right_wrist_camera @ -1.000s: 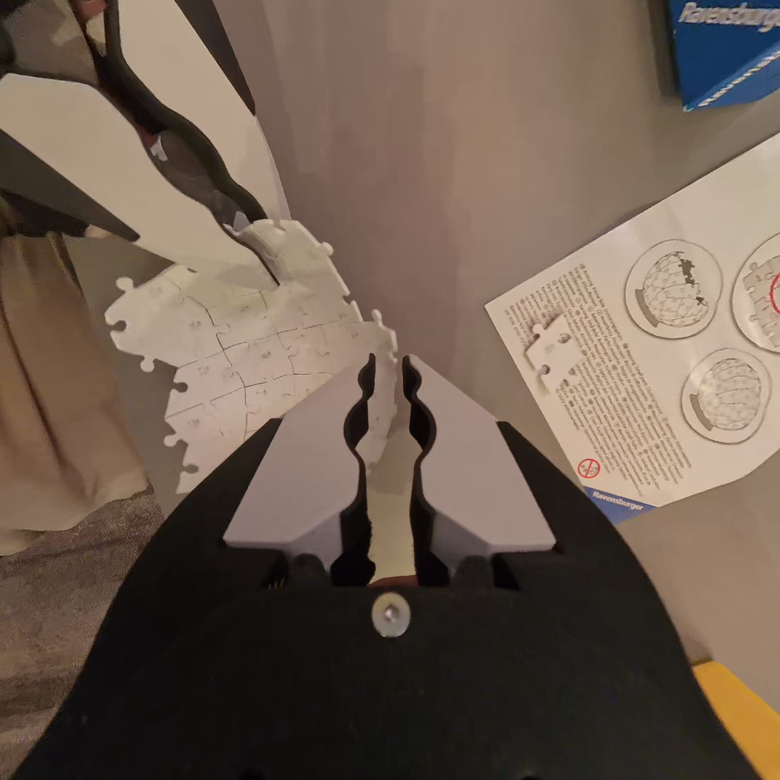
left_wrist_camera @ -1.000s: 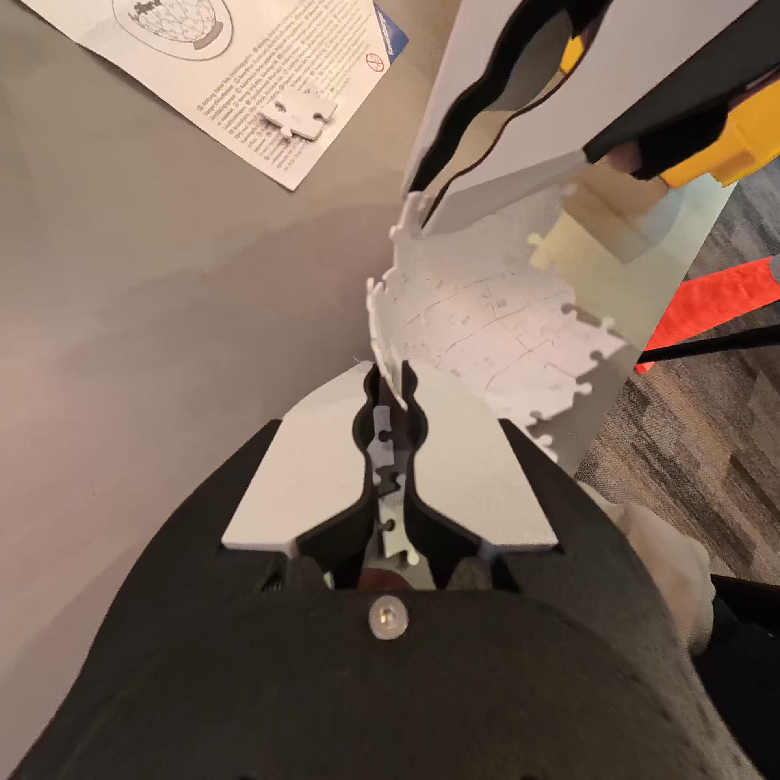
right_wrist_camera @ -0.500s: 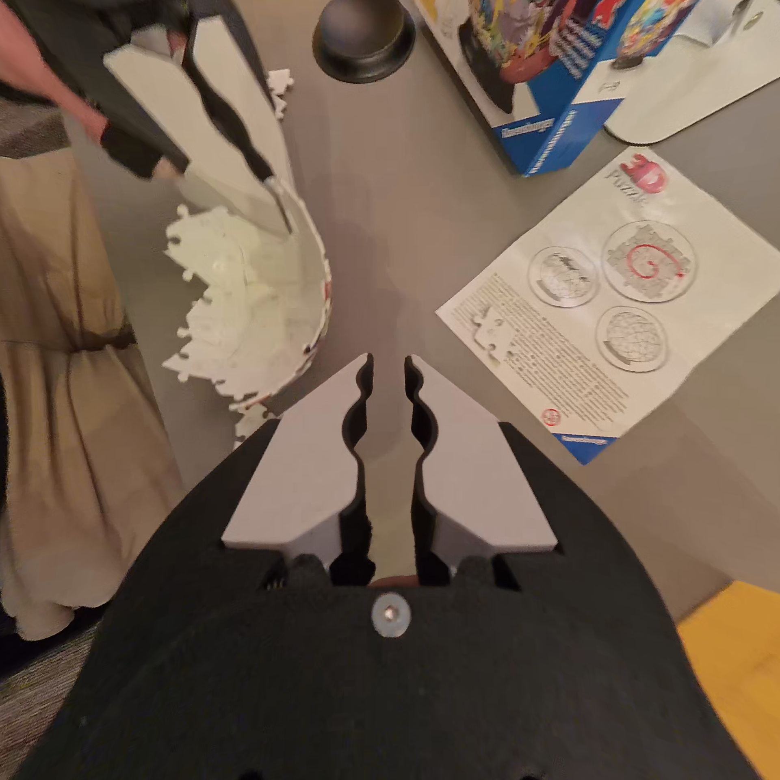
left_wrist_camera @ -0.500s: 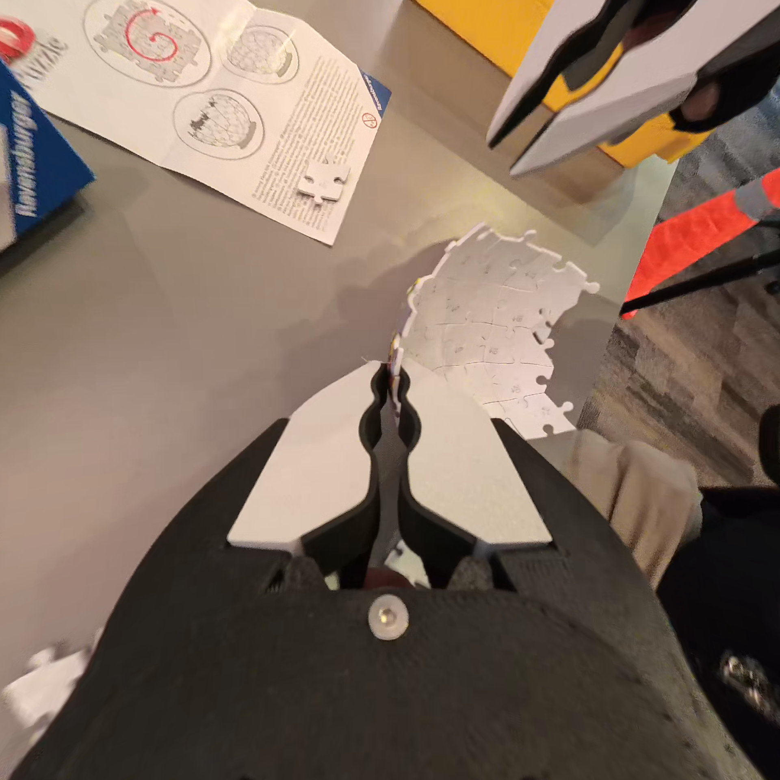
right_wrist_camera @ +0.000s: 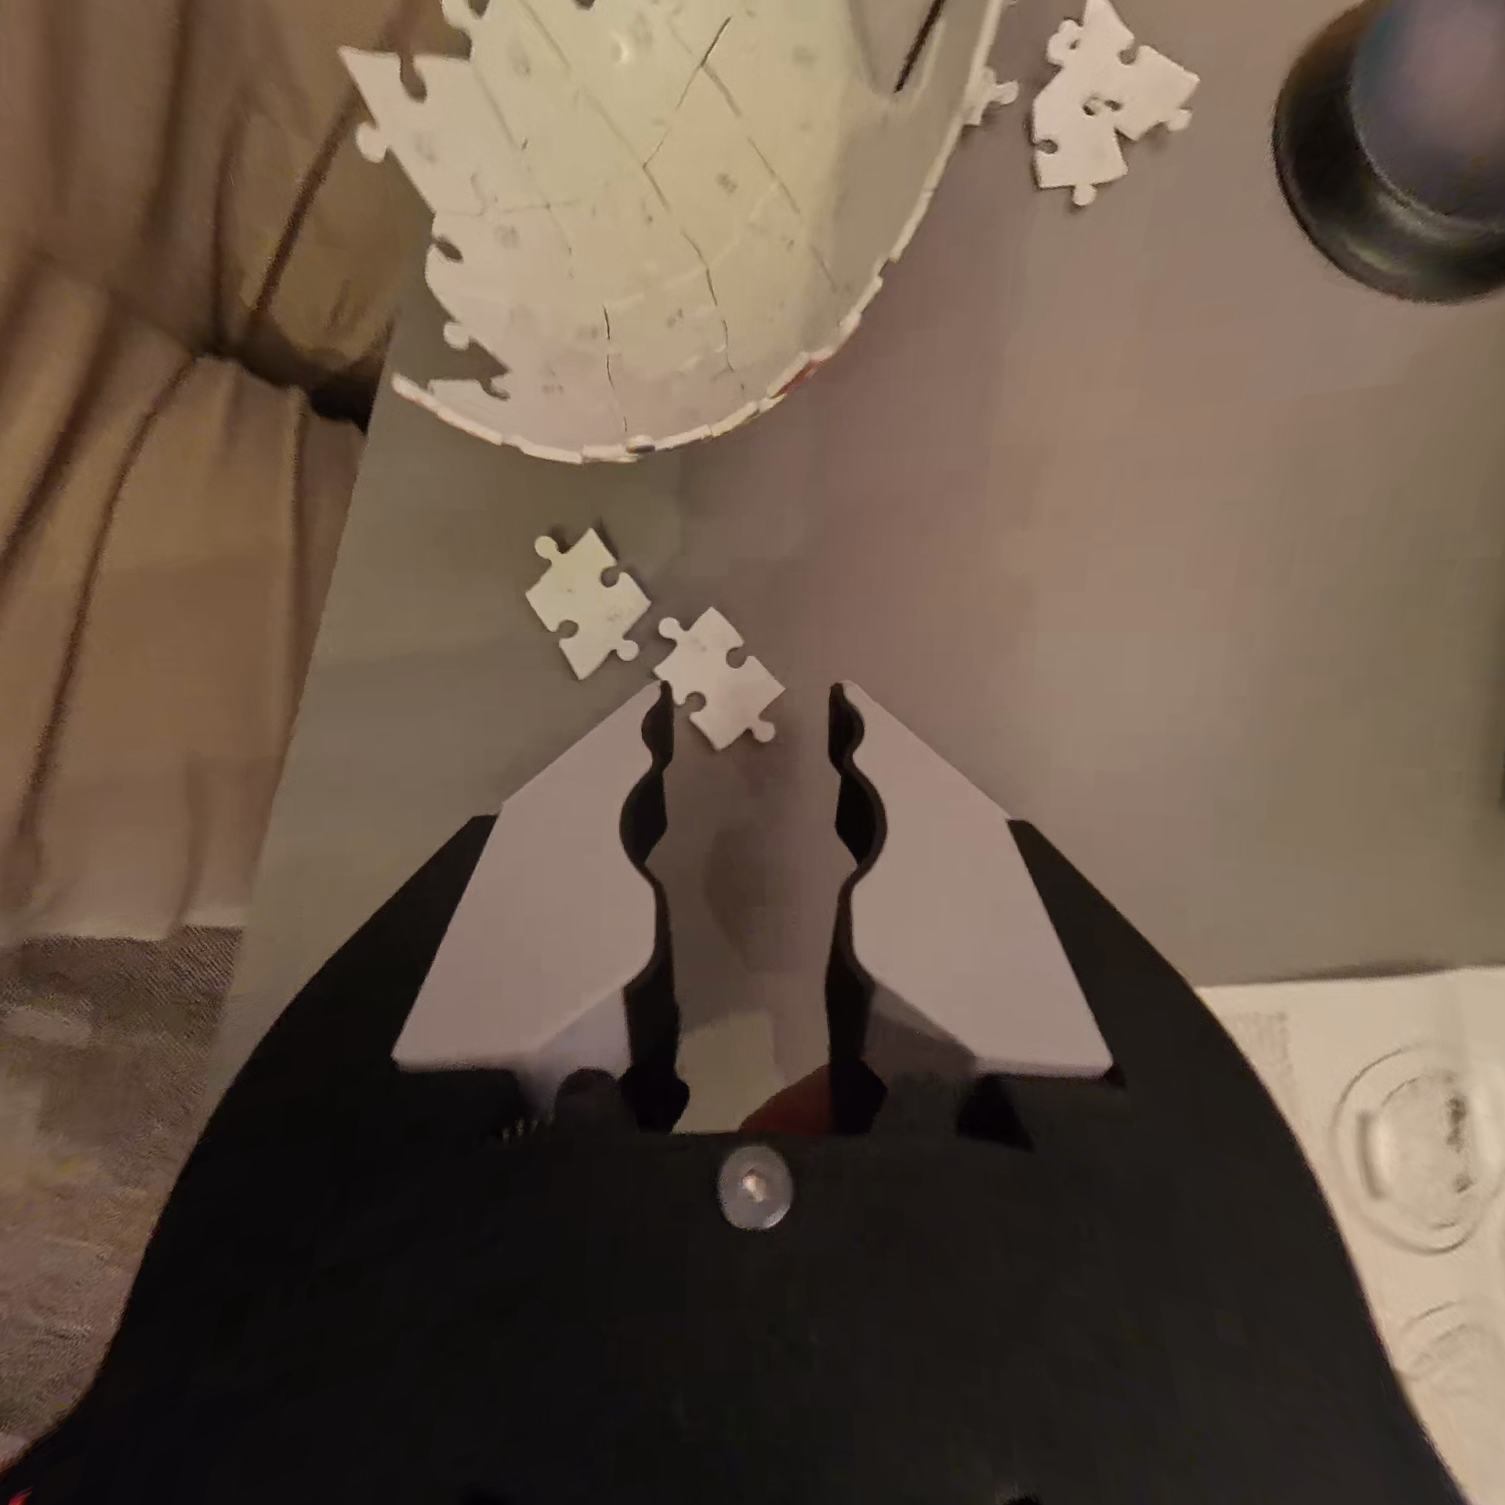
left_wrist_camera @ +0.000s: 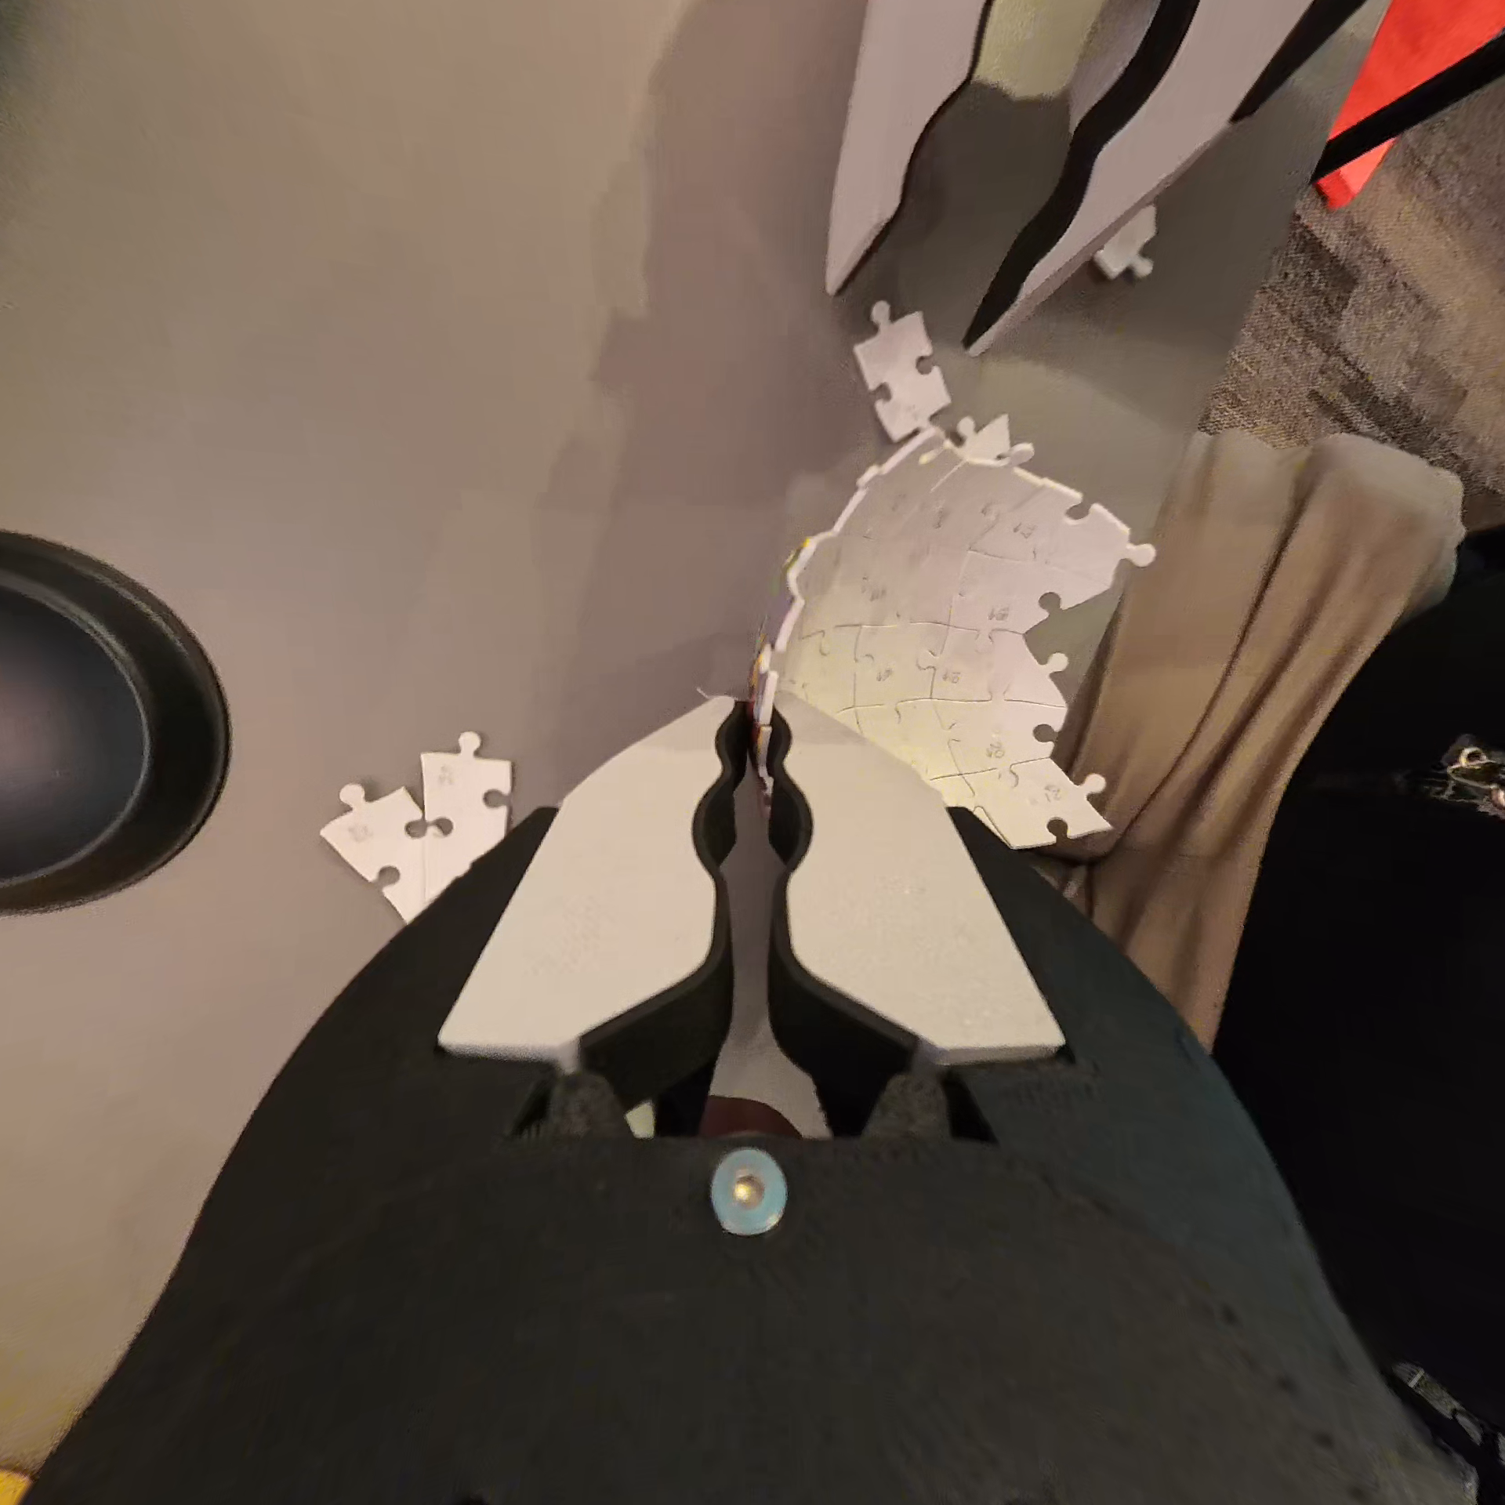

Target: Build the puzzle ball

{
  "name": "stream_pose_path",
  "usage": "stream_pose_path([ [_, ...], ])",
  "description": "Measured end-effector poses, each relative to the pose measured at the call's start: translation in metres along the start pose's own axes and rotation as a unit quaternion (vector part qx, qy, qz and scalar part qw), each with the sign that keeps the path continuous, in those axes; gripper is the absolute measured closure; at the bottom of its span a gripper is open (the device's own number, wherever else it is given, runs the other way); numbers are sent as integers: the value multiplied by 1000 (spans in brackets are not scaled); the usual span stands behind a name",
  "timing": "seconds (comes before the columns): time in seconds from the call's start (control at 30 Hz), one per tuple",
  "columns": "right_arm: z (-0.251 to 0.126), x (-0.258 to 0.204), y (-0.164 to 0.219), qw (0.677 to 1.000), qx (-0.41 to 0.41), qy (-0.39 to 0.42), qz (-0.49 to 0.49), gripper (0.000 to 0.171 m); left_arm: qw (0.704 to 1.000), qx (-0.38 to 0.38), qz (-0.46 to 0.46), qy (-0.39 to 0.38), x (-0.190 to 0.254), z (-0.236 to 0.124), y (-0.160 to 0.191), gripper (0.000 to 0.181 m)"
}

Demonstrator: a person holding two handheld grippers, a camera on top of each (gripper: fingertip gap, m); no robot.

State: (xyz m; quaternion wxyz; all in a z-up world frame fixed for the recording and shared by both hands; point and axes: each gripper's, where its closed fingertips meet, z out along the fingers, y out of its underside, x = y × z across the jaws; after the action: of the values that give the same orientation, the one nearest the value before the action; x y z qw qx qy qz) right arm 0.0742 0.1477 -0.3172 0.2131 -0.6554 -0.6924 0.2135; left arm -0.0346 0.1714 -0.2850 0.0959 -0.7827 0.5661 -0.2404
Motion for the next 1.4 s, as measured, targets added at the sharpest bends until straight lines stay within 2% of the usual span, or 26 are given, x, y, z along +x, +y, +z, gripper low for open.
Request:
stream_pose_path([
  [0.07,6,1,1,999,-17,-19,-34,131,1000,-4,-4,11,3,1,5,179],
  [0.2,16,-1,4,996,-36,-58,-55,136,1000,-23,-1,14,2,7,12,179],
  [0.4,16,-2,3,998,-10,-55,-21,157,999,-39,-6,29,-3,12,10,179],
  [0.47,13,4,3,999,9,-38,3,171,998,-48,-8,34,-5,13,11,179],
  [0.63,9,8,2,999,29,-16,37,171,997,-60,-12,41,-8,14,11,179],
  [0.77,-2,-3,-7,998,30,-18,58,137,997,-62,-13,32,-13,11,12,179],
  [1.0,13,-20,14,995,-44,50,80,117,998,-56,-21,34,-14,10,18,179],
  [1.07,15,-20,9,993,-22,60,94,134,998,-57,-20,34,-14,9,19,179],
  [1.1,15,-20,8,993,-17,66,96,136,998,-58,-19,34,-14,9,20,179],
  [1.27,13,-18,8,992,-3,74,106,137,997,-75,2,31,-19,3,22,179],
  [1.4,2,-15,-2,995,-4,77,67,137,990,-132,47,25,-29,-5,31,179],
])
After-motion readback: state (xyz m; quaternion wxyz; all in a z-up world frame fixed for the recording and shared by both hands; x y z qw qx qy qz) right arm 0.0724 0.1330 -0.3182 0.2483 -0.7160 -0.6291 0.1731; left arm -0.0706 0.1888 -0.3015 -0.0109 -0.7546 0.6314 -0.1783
